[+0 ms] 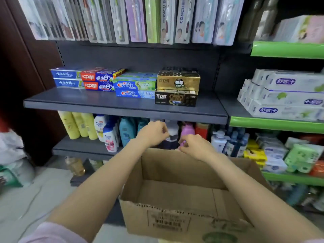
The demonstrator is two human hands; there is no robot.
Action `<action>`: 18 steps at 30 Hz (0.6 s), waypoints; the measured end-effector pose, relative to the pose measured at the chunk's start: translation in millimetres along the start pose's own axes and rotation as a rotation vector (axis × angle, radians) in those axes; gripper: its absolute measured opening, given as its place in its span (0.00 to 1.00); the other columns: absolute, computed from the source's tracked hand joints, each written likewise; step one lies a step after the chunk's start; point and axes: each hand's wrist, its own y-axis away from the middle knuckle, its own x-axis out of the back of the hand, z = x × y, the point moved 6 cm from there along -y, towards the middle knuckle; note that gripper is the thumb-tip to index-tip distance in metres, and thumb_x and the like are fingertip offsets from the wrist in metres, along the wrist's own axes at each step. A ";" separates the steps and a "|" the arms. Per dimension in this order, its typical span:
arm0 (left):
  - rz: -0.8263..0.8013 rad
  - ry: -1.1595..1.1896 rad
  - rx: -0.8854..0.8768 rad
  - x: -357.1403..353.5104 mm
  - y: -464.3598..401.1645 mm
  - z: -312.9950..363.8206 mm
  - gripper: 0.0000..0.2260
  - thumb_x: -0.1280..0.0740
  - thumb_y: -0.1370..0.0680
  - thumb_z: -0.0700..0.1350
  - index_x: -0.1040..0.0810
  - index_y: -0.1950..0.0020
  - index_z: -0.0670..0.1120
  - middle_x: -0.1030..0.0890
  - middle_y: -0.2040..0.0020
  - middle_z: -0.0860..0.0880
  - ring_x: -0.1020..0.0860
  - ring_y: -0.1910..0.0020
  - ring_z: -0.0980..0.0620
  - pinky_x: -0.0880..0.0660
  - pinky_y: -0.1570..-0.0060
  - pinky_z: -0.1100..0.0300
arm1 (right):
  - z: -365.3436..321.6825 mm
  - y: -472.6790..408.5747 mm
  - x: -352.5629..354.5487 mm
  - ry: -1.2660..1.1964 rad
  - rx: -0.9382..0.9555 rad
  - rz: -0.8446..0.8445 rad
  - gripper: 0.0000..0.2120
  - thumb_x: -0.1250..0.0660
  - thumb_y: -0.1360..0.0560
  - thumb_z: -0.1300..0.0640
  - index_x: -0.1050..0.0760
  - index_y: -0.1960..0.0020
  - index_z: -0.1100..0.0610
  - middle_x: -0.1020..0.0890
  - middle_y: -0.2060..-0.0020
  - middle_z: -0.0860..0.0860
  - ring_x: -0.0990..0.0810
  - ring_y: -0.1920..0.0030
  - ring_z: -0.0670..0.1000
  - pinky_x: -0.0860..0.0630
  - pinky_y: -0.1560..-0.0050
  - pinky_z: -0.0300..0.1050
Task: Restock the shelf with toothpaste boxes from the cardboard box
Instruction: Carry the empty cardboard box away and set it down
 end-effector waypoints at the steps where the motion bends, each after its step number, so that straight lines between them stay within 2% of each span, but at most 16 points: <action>1: -0.020 0.005 0.019 -8.8 13.3 -5.2 0.08 0.36 0.25 0.44 0.20 0.52 0.41 0.17 0.52 0.42 0.21 0.49 0.43 0.25 0.50 0.53 | -0.1 10.7 -14.8 -0.011 -0.001 -0.034 0.14 0.39 0.24 0.53 0.25 0.39 0.52 0.20 0.45 0.53 0.24 0.42 0.58 0.26 0.46 0.51; 3: -0.076 0.018 0.056 -29.1 40.0 -20.9 0.10 0.37 0.24 0.44 0.20 0.52 0.40 0.17 0.51 0.40 0.21 0.49 0.42 0.23 0.50 0.51 | -2.5 30.6 -45.2 -0.028 0.008 -0.101 0.14 0.37 0.24 0.53 0.24 0.40 0.53 0.20 0.43 0.54 0.23 0.42 0.57 0.25 0.43 0.51; 7: -0.226 -0.012 0.108 -66.0 82.2 -50.1 0.09 0.38 0.22 0.46 0.21 0.48 0.45 0.19 0.47 0.45 0.22 0.47 0.44 0.24 0.45 0.49 | -5.1 60.9 -98.5 -0.042 -0.022 -0.248 0.15 0.35 0.25 0.51 0.25 0.39 0.52 0.20 0.43 0.53 0.23 0.42 0.56 0.26 0.44 0.49; 11: -0.310 -0.083 0.124 -98.6 113.6 -77.6 0.09 0.41 0.22 0.44 0.22 0.47 0.47 0.19 0.46 0.44 0.22 0.45 0.42 0.25 0.47 0.51 | -9.6 84.2 -152.6 -0.048 -0.049 -0.441 0.26 0.29 0.29 0.48 0.29 0.33 0.55 0.21 0.40 0.53 0.23 0.40 0.55 0.25 0.41 0.49; 13: -0.425 -0.050 0.106 -118.6 126.9 -86.1 0.10 0.40 0.22 0.44 0.23 0.44 0.47 0.20 0.44 0.44 0.23 0.43 0.43 0.27 0.45 0.54 | -6.9 94.3 -174.7 -0.004 -0.086 -0.483 0.28 0.30 0.28 0.47 0.31 0.31 0.55 0.22 0.38 0.55 0.24 0.38 0.56 0.26 0.39 0.50; 16: -0.680 -0.003 -0.003 -148.3 149.5 -86.0 0.18 0.35 0.24 0.42 0.27 0.34 0.46 0.22 0.39 0.46 0.25 0.39 0.46 0.30 0.44 0.63 | 1.2 103.5 -187.9 0.001 -0.197 -0.340 0.17 0.36 0.23 0.49 0.25 0.37 0.53 0.20 0.44 0.56 0.22 0.42 0.58 0.26 0.45 0.50; 18: -0.746 -0.145 -0.126 -165.5 154.7 -87.5 0.17 0.35 0.25 0.42 0.27 0.35 0.46 0.21 0.41 0.45 0.24 0.41 0.44 0.27 0.48 0.57 | 2.0 112.2 -189.5 0.038 -0.220 -0.189 0.13 0.37 0.22 0.49 0.22 0.43 0.55 0.19 0.46 0.56 0.25 0.41 0.58 0.29 0.43 0.49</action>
